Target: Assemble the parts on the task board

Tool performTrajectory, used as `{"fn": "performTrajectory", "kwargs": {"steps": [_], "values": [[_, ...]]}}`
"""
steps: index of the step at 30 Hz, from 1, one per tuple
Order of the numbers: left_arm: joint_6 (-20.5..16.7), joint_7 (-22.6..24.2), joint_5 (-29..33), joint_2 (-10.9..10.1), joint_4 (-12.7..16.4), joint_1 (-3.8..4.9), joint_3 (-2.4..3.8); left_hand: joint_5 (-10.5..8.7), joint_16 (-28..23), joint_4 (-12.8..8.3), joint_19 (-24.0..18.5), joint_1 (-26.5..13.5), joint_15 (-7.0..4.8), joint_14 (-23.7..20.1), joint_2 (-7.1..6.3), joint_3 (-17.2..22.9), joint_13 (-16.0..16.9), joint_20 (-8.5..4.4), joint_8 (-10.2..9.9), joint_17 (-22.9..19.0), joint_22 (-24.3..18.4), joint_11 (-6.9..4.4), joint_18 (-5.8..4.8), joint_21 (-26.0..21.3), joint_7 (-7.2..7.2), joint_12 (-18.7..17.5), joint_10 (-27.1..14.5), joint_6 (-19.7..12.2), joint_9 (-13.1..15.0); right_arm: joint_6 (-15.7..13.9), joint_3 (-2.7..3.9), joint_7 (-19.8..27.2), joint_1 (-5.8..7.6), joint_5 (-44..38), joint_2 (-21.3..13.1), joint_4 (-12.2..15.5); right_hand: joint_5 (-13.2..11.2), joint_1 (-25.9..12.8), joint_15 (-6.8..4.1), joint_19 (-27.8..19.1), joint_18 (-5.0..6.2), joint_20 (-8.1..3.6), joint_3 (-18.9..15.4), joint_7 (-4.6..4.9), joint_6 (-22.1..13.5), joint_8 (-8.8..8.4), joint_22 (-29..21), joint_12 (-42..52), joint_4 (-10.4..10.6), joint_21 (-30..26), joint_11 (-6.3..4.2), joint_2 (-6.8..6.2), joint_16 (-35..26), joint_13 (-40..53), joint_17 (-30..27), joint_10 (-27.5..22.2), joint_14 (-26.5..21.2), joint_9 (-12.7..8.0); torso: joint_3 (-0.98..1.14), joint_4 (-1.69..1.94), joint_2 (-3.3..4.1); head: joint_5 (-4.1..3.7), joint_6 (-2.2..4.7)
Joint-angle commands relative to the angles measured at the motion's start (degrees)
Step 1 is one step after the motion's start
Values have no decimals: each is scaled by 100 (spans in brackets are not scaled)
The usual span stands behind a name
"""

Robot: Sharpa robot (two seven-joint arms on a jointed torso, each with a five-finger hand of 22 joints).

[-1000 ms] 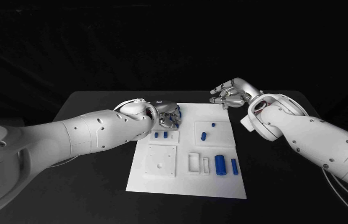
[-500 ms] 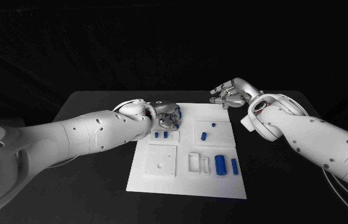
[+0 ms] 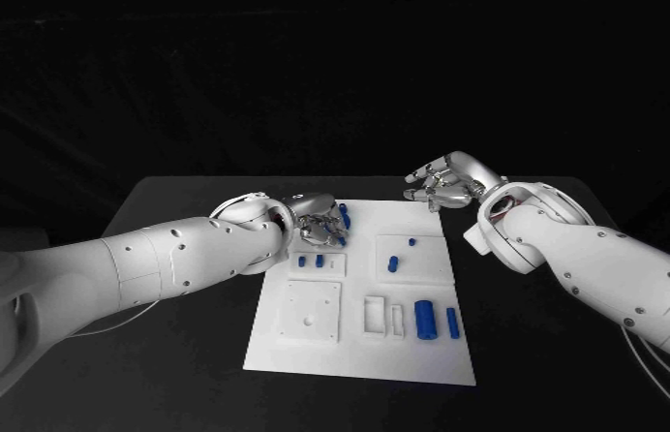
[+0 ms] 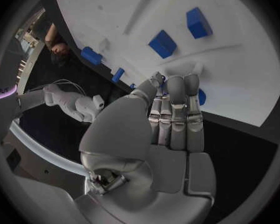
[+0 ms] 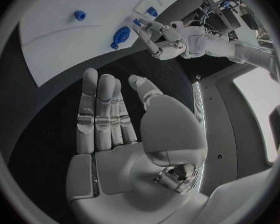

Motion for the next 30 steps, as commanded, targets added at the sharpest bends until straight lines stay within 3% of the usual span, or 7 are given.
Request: {"fn": "performTrajectory", "kwargs": {"steps": [1,6,11,20,30], "values": [[31,104,522,-52,76,4,76,7,-8,-6,18,-38,14,44,15,5,5,-10,35,-9,109,6,17,22,1,-18,-4,14,10,53,2,62,-3,-5,-4,12,18,-12,2,6,-50,-2,9,15,-27,-29,-10,-23,27,-3,7,22,-32,-4,2,20,-5,-5,2,0,-2,11,5],[224,45,814,-247,250,13,225,8,-9,-7,26,-44,13,49,17,10,4,-11,35,-6,109,7,18,20,1,-19,-5,14,10,53,2,59,-3,-5,-23,18,18,-12,2,6,-50,-2,9,15,-27,-29,-10,-23,27,-3,7,22,-32,-4,2,20,-5,-5,8,2,-5,12,3],[469,-32,881,-486,423,62,305,9,-41,-26,14,-26,16,37,14,10,5,-9,35,-16,108,10,20,2,6,-18,-13,9,10,52,2,51,-3,-5,-48,25,18,-12,2,6,-50,-2,9,15,-27,-29,-10,-23,27,-3,7,22,-32,-4,2,20,-5,-5,2,6,-2,14,-2],[803,-141,706,-830,614,139,334,-2,-59,-34,14,-8,11,42,17,-6,5,-12,35,-19,109,3,19,-6,1,-17,8,33,10,51,2,42,-3,-5,-79,36,18,-12,2,6,-50,-2,9,15,-27,-29,-10,-23,27,-3,7,22,-32,-4,2,20,-5,-5,-11,0,2,26,9],[879,-148,146,-904,591,136,328,-44,-76,-32,7,6,11,45,4,-34,5,-11,35,-21,108,2,15,-20,-1,-18,10,42,9,53,2,40,-3,-5,-89,41,29,-5,3,9,-49,-2,-1,15,-29,-29,-28,-25,34,-2,7,22,-38,-9,1,22,-3,-5,-12,1,4,41,-20]]}}
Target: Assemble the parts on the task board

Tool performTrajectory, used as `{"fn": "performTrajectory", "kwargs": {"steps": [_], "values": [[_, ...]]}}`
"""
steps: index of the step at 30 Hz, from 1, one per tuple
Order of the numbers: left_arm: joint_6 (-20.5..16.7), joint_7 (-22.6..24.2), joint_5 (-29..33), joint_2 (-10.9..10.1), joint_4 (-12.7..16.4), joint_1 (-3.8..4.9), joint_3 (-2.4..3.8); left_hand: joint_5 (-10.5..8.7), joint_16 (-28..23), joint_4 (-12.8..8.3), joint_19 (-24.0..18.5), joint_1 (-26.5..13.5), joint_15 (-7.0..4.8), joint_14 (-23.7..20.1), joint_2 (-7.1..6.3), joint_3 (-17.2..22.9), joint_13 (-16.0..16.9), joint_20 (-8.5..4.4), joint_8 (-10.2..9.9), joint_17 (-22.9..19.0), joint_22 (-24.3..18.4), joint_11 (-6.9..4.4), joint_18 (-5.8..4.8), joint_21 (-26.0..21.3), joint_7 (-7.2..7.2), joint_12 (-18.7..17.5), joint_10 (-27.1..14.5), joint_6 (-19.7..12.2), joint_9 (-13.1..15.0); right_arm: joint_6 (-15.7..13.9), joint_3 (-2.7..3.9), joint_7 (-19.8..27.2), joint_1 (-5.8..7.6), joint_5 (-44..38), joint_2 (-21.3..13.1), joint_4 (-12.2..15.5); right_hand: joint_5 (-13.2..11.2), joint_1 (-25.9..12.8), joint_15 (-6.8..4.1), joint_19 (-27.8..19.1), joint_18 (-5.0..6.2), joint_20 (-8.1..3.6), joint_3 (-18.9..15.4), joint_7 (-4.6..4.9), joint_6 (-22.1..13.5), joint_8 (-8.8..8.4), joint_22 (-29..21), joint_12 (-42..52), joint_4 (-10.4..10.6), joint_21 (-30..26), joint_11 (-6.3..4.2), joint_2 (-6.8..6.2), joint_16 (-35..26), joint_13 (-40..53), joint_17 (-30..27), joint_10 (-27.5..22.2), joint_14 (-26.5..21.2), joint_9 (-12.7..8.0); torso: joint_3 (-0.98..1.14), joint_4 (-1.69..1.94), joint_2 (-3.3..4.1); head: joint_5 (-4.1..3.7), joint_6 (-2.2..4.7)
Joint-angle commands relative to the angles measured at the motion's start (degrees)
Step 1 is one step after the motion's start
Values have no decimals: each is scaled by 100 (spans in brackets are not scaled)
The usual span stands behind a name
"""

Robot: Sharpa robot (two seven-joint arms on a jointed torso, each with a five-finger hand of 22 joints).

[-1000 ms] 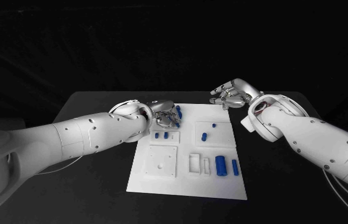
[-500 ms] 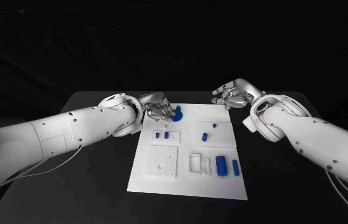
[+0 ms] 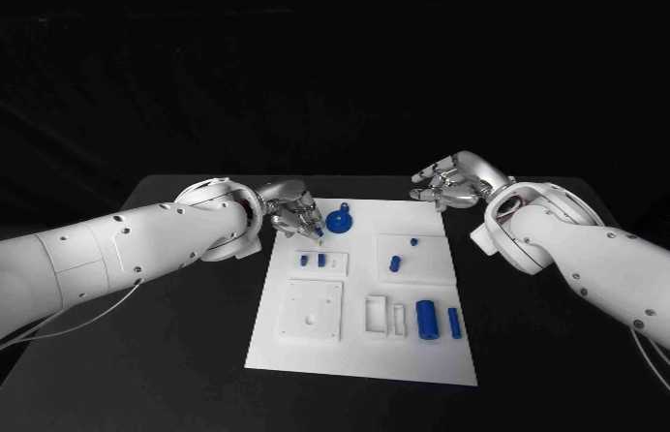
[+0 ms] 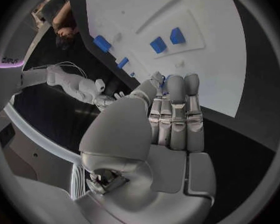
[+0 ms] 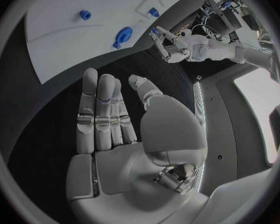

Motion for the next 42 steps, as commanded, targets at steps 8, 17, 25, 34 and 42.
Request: {"fn": "performTrajectory", "kwargs": {"steps": [8,17,25,34,42], "values": [[70,9,-545,79,-158,-44,-36,-10,-45,-5,-2,32,-6,14,4,-30,5,-10,35,-5,112,10,25,-33,7,-19,-8,25,5,48,2,43,-3,-6,-7,18,28,-5,3,9,-50,-2,-1,20,-35,-29,-5,-25,34,-2,7,22,-38,-9,1,22,-3,-5,5,-11,1,2,-19],[-14,-15,-591,137,-290,-71,-80,-10,-50,13,-7,35,-3,13,6,-30,5,-6,36,-2,116,14,26,-32,10,-19,-21,16,6,42,2,46,-3,-6,-12,28,28,-5,3,9,-50,-2,-1,20,-35,-29,-5,-25,34,-2,7,22,-38,-9,1,22,-3,-5,14,-14,2,-7,-25],[-42,-18,-628,208,-364,-119,-109,-9,-50,36,-5,34,-1,17,7,-30,5,-5,36,3,116,16,27,-29,10,-19,-29,9,6,37,2,50,-3,-6,-16,47,30,2,0,15,-49,-4,2,21,-32,-28,-17,-34,36,-1,6,23,-46,-19,-1,28,7,-5,8,-9,5,-20,-32],[-44,-39,-668,307,-472,-143,-113,-17,-47,52,-1,35,-1,19,6,-21,5,-4,35,8,116,17,27,-24,10,-18,-34,-1,5,38,2,49,-3,-7,-21,47,30,2,0,15,-49,-4,2,21,-32,-28,-17,-34,36,-1,6,23,-46,-19,-1,28,7,-5,16,-16,2,-54,-33],[-52,-67,-674,370,-529,-169,-119,-17,-46,70,2,29,0,21,3,-21,5,-3,34,10,113,20,28,-26,11,-19,-42,-10,5,37,2,49,-3,-7,-25,50,30,2,0,15,-49,-4,2,21,-32,-28,-17,-34,36,-1,6,23,-46,-19,-1,28,7,-5,11,-12,1,-41,-23]]}}
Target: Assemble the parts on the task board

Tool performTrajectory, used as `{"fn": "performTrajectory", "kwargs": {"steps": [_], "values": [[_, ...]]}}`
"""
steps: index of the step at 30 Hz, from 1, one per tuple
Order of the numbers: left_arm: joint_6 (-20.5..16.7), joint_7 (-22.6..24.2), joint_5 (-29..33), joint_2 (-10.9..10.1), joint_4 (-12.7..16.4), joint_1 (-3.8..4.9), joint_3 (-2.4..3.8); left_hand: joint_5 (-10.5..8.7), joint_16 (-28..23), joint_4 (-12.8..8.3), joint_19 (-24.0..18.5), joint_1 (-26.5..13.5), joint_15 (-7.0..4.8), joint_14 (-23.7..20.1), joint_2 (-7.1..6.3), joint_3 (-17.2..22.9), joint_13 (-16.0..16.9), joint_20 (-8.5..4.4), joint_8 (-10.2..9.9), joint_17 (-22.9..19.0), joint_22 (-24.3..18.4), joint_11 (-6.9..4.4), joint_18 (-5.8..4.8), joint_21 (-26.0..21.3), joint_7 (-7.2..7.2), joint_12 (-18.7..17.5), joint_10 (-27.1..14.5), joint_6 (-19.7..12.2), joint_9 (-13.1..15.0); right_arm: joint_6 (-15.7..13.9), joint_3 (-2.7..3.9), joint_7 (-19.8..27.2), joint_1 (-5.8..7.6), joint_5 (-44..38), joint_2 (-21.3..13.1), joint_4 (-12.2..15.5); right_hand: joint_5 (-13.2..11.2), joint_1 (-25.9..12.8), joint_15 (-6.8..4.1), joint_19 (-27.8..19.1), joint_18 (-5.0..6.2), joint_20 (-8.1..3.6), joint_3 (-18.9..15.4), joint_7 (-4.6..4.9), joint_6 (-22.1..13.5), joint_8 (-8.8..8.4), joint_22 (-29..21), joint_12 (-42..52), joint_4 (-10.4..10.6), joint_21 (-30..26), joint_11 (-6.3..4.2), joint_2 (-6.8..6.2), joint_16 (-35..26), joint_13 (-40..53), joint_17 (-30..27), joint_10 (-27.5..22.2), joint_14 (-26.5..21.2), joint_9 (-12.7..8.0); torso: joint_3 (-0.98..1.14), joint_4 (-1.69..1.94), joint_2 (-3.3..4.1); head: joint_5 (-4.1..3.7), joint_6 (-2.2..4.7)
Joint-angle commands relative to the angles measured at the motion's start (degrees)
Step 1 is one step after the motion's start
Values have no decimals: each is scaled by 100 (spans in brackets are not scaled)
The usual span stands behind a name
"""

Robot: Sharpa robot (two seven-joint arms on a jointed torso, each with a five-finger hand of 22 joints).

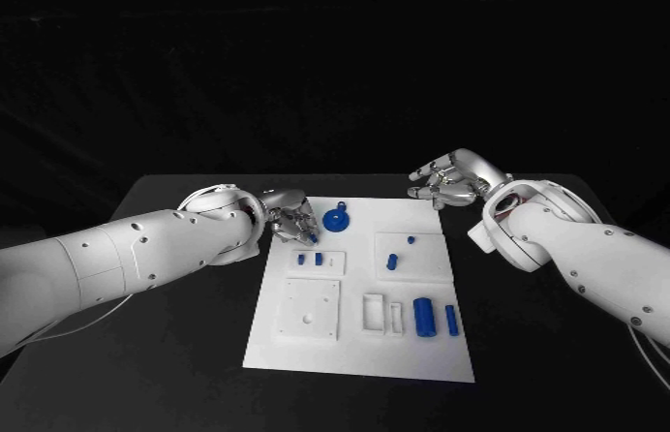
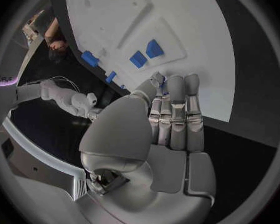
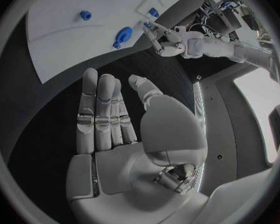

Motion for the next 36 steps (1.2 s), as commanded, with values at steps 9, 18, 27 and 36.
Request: {"fn": "performTrajectory", "kwargs": {"steps": [9,18,27,36], "values": [[-48,-46,-60,57,-18,-33,-8,-5,-21,48,3,40,-1,21,6,13,6,-4,15,12,116,5,34,-24,11,-18,-24,15,10,36,2,47,-3,-8,-2,10,30,2,0,15,-49,-4,1,21,-33,-28,-5,-34,36,-1,6,23,-21,-6,-1,28,7,-5,-1,-1,1,-4,5],[36,-88,-105,77,-5,-34,-9,2,-20,42,3,52,-9,23,-5,20,7,-8,17,16,120,-7,34,-15,5,-17,16,56,13,38,2,46,-3,-8,-1,13,30,2,0,15,-49,-4,1,21,-33,-28,-5,-34,36,-1,6,23,-21,-6,-1,28,7,-5,-7,2,-1,-14,2],[68,-90,-290,72,50,-34,-14,-12,-11,38,-11,52,-23,9,-19,-14,8,-21,18,27,119,-35,15,-4,-16,-15,94,133,14,41,2,51,-3,-8,-4,6,30,2,0,15,-49,-4,1,21,-33,-28,-5,-34,36,-1,6,23,-21,-6,-1,28,7,-5,-8,1,0,-24,-7],[-59,-71,-640,49,93,-33,-76,-56,19,29,-60,64,-35,-63,-79,-105,9,-35,13,47,117,-71,-28,-11,-36,-11,185,178,11,45,2,51,-3,-8,-7,5,30,2,0,15,-49,-4,1,21,-33,-28,-5,-34,36,-1,6,23,-21,-6,-1,28,7,-5,-5,8,-6,-18,-14]]}}
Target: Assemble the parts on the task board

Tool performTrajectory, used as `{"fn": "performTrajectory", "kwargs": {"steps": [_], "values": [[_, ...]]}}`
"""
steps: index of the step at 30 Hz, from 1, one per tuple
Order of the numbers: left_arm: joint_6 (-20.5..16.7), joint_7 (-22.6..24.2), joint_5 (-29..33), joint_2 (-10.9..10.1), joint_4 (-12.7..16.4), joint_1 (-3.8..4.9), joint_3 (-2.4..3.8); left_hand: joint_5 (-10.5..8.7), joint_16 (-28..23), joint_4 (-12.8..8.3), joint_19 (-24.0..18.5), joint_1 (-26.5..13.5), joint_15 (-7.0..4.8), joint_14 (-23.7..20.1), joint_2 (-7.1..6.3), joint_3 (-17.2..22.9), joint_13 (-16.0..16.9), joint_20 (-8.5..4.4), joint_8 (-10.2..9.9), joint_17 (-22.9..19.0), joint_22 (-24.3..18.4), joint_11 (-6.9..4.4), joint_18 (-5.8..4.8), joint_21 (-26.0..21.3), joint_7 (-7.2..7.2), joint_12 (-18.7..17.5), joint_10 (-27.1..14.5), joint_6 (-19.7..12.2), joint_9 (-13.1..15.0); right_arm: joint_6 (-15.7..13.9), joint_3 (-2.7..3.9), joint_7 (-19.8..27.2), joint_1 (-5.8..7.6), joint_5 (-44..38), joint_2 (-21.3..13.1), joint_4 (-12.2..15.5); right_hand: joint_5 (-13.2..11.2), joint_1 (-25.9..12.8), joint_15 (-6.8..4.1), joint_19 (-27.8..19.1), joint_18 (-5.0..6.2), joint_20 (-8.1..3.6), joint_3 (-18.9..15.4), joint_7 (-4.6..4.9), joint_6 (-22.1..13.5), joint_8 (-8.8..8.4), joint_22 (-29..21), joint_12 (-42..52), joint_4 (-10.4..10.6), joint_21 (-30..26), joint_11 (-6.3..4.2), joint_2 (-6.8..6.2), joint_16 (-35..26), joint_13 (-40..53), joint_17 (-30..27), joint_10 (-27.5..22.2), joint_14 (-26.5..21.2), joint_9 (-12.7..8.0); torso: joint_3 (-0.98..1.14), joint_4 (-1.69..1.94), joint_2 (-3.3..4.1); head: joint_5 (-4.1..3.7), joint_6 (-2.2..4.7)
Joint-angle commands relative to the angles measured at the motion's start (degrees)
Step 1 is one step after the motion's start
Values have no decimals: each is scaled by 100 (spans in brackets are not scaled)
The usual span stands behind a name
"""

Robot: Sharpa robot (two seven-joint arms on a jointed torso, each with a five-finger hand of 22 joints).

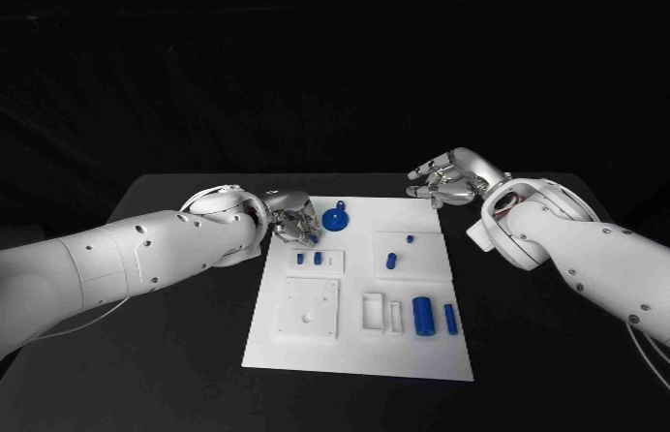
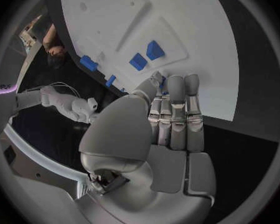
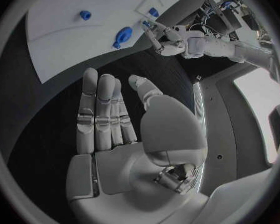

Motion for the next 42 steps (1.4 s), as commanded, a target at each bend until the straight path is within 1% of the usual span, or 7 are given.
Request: {"fn": "performTrajectory", "kwargs": {"steps": [1,8,14,20,24,36,42], "values": [[-27,14,-396,-4,26,-32,-47,-23,22,6,-38,31,-16,-45,-42,-39,2,-15,15,10,118,2,-20,-11,4,-8,51,16,8,45,2,52,-3,-8,-2,7,30,2,0,15,-49,-4,2,22,-33,-28,-6,-34,37,-1,6,23,-22,-7,-1,28,7,-5,1,1,-5,11,1],[-272,20,-700,0,33,-31,-79,-40,51,3,-53,58,-22,-96,-72,-82,4,-23,13,18,118,-13,-38,-19,-2,-2,97,27,6,37,2,57,-3,-8,-5,12,30,2,0,15,-49,-4,2,22,-33,-28,-6,-34,37,-1,6,23,-22,-7,-1,28,7,-5,-1,-3,1,31,14],[-340,-66,-782,-1,29,-31,-85,-41,83,-8,-71,99,-14,-147,-113,-75,5,-18,3,19,121,-7,-41,-27,37,2,114,-164,-4,27,2,64,-3,-8,-1,19,30,2,0,15,-49,-4,2,22,-33,-28,-6,-34,37,-1,6,23,-22,-7,-1,28,7,-5,1,-12,1,37,9],[-402,-178,-814,-6,10,-31,-85,-66,118,-30,-84,97,-23,-167,-237,-25,4,-21,1,23,118,-30,-51,-33,-10,2,133,-776,-15,20,2,64,-3,-8,-2,17,23,1,0,16,-50,-5,9,20,-26,-27,-17,-30,40,0,5,25,-29,-5,5,28,11,-4,5,-6,2,18,21],[-436,-218,-819,-12,7,-31,-85,-68,211,-24,-69,102,-33,-186,-311,32,5,-35,10,64,118,-48,-64,-31,-47,4,172,-1001,-11,13,2,63,-4,-8,0,8,23,1,0,16,-50,-5,9,20,-26,-27,-17,-30,40,0,5,25,-29,-5,5,28,11,-4,3,-8,2,15,16],[-524,-251,-821,-42,3,-32,-84,-61,288,2,-58,124,-42,-208,-365,78,7,-46,8,83,121,-59,-73,-17,-58,10,203,-1083,-12,3,2,59,-9,-7,-3,-10,22,-1,1,14,-51,-5,17,23,-39,-30,-15,-34,38,0,7,19,-32,-7,5,23,7,-6,2,-9,2,15,14],[-592,-209,-624,-87,-52,-31,-63,-56,300,35,-72,131,-15,-227,-312,137,5,-36,41,75,127,0,-60,1,51,3,74,-810,-1,256,2,-38,-17,-44,-12,-8,-14,33,-2,24,-46,-8,38,30,-66,-29,-7,-57,5,11,9,18,-25,-23,0,20,32,-7,4,-11,1,-3,35]]}}
